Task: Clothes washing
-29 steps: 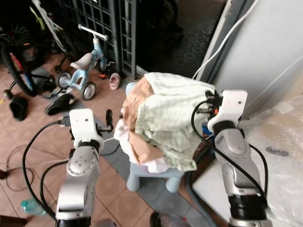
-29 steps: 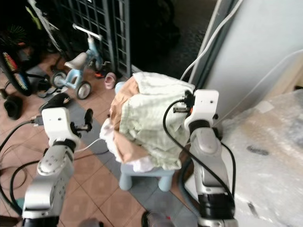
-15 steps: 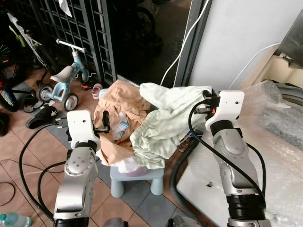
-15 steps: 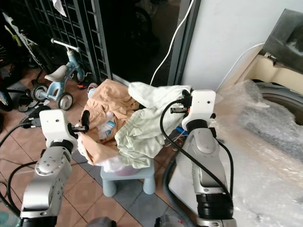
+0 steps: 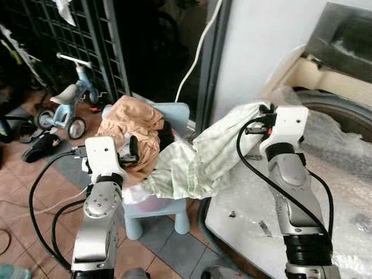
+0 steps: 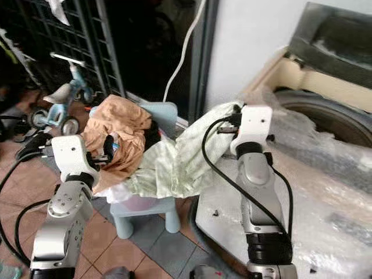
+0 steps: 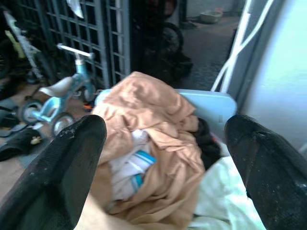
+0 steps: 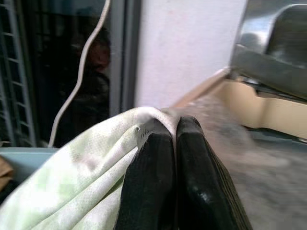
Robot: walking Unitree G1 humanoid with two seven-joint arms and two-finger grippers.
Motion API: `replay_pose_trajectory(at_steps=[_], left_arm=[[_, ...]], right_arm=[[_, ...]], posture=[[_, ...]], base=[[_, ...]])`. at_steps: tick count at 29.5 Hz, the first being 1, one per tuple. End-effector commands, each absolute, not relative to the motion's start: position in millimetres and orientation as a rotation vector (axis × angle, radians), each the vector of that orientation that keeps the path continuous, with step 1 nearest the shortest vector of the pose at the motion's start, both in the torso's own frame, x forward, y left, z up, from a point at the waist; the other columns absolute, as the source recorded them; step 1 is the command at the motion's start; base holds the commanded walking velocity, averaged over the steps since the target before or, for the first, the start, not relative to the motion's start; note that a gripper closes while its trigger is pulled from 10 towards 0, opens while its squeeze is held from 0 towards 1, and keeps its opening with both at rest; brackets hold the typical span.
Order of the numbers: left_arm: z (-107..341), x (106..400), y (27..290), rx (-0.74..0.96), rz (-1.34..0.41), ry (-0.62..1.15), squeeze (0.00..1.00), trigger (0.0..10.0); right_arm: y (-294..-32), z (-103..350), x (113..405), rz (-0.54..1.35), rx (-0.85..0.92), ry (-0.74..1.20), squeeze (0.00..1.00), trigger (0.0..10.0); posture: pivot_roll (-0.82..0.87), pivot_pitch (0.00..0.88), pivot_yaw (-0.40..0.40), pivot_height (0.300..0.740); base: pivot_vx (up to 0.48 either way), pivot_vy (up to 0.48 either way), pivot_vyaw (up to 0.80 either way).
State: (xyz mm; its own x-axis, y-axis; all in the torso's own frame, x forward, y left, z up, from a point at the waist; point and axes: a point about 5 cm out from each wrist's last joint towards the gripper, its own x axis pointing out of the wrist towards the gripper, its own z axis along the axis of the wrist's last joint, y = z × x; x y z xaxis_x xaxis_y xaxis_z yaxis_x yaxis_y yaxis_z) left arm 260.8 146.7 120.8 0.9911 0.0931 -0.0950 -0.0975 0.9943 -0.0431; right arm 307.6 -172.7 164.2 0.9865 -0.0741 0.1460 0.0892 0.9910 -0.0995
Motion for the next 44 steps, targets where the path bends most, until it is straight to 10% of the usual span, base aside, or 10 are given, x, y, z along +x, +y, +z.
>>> replay_pose_trajectory(at_steps=[1,13,44], left_arm=[[124,262,148,-0.039,0.091,0.078,0.0,10.0],[125,260,149,-0.027,0.072,0.066,0.0,10.0],[127,263,146,-0.053,0.059,0.054,0.0,10.0]], right_arm=[[-191,181,315,-0.172,-0.139,-0.207,0.0,10.0],[-265,225,334,-0.486,-0.275,-0.3,0.0,10.0],[-220,234,373,-0.094,-0.229,-0.308,0.0,10.0]], posture=[[0.0,0.0,-0.006,0.74],[0.01,0.0,-0.005,0.74],[0.0,0.0,-0.004,0.74]], base=[[0.0,0.0,0.0],[0.0,0.0,-0.47],[0.144,-0.046,-0.54]])
